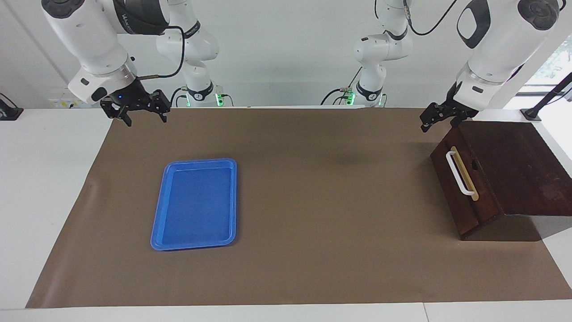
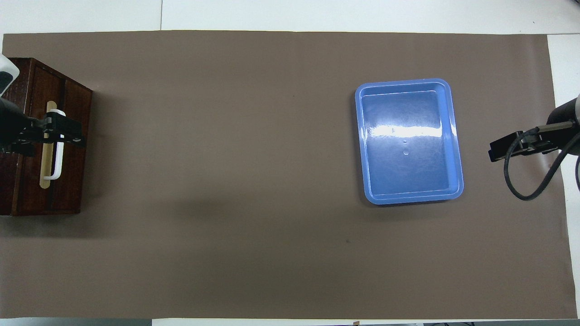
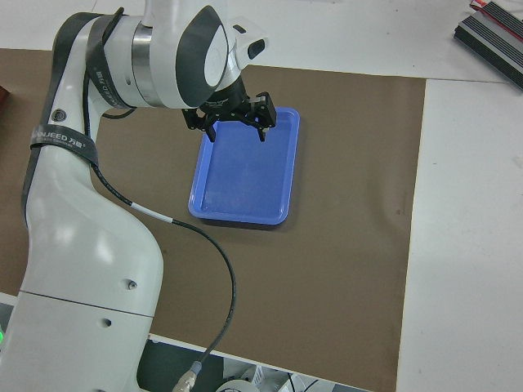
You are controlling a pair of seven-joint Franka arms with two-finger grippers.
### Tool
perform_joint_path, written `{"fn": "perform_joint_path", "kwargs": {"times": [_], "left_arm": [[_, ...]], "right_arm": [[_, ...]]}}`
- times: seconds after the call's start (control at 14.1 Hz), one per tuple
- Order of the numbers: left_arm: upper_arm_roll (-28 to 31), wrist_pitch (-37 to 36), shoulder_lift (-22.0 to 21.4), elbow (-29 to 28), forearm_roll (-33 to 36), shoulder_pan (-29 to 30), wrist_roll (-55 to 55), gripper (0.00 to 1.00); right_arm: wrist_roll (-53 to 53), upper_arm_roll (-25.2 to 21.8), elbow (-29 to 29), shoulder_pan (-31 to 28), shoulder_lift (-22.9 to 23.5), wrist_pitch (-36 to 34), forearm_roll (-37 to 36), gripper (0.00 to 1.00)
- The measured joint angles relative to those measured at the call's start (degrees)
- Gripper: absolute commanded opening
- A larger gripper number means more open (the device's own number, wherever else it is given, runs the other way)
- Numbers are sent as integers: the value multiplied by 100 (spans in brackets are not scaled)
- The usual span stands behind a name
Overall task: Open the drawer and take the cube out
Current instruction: 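Grip the white drawer handle with the left gripper, then pull the drawer open toward the robot with the left gripper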
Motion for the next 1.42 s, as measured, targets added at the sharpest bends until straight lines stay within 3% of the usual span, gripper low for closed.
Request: {"fn": "perform_joint_path", "kwargs": {"times": [0.57,0.71,1.21,1.42], "left_arm": [[-4,27,-3,0,-3,-16,7,100],[-32,419,-5,-49,2,-31,7,100],[21,2240,-21,-1478,1220,-4,1034,100],[51,2898,171,-1938,1828,20,1101,100]], "right_arm": [[0,0,0,-4,-1,0,0,100],[0,0,0,-10,-1,0,0,100],[0,-2,0,-24,-2,-1,0,100],[0,-6,0,-25,-2,-1,0,100]]}}
